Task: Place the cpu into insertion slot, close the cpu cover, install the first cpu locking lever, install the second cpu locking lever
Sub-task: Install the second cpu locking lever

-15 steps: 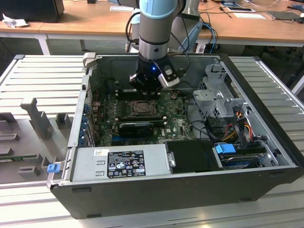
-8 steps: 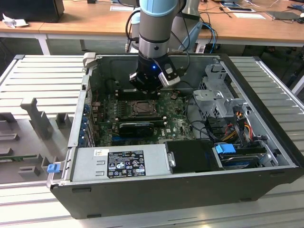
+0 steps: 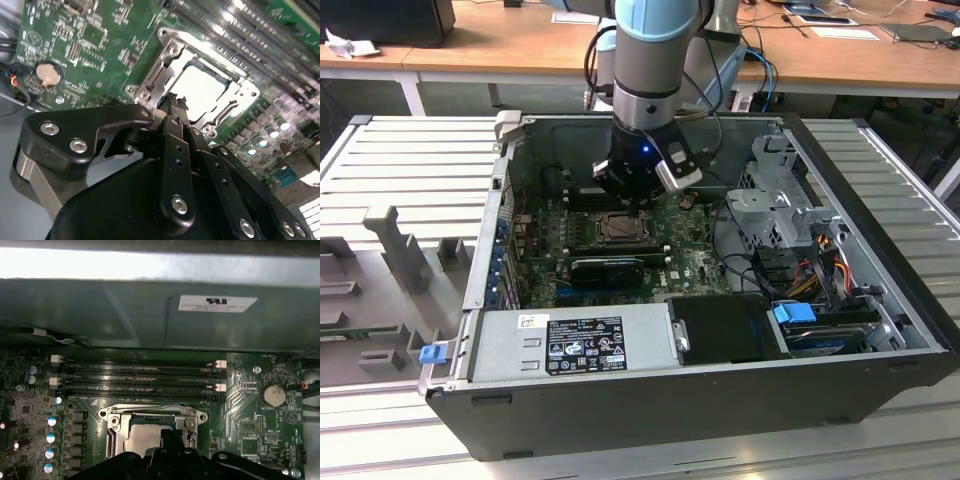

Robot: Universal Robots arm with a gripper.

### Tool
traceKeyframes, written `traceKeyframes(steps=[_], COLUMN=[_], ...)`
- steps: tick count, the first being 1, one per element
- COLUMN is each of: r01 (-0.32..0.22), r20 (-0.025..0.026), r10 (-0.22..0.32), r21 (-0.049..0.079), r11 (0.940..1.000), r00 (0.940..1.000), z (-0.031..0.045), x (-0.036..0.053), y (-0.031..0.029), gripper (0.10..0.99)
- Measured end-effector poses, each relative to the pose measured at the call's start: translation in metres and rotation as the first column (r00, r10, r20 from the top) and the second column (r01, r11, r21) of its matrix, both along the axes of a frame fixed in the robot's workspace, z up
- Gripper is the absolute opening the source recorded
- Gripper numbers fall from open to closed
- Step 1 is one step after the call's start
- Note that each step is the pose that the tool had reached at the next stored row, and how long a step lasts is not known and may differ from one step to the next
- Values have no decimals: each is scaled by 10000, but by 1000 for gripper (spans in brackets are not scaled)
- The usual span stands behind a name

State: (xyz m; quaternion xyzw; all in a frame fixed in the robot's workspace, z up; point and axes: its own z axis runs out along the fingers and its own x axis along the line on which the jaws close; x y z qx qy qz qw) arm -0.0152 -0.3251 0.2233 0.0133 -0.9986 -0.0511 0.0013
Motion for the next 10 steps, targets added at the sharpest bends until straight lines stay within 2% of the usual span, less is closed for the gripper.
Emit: traceKeyframes(steps=[4,6,8,10], r01=[3,1,-2,1], r20=[-1,1,1,0], r10=[-3,-1,2,-1], r21=[-2,0,1,0], r11=[10000,10000,10000,10000], r00=[10000,10000,10000,10000], z=[19,106,117,118], x=[-2,-1,-1,-6], y=[-21,-22,-32,-73], gripper=[106,106,106,106])
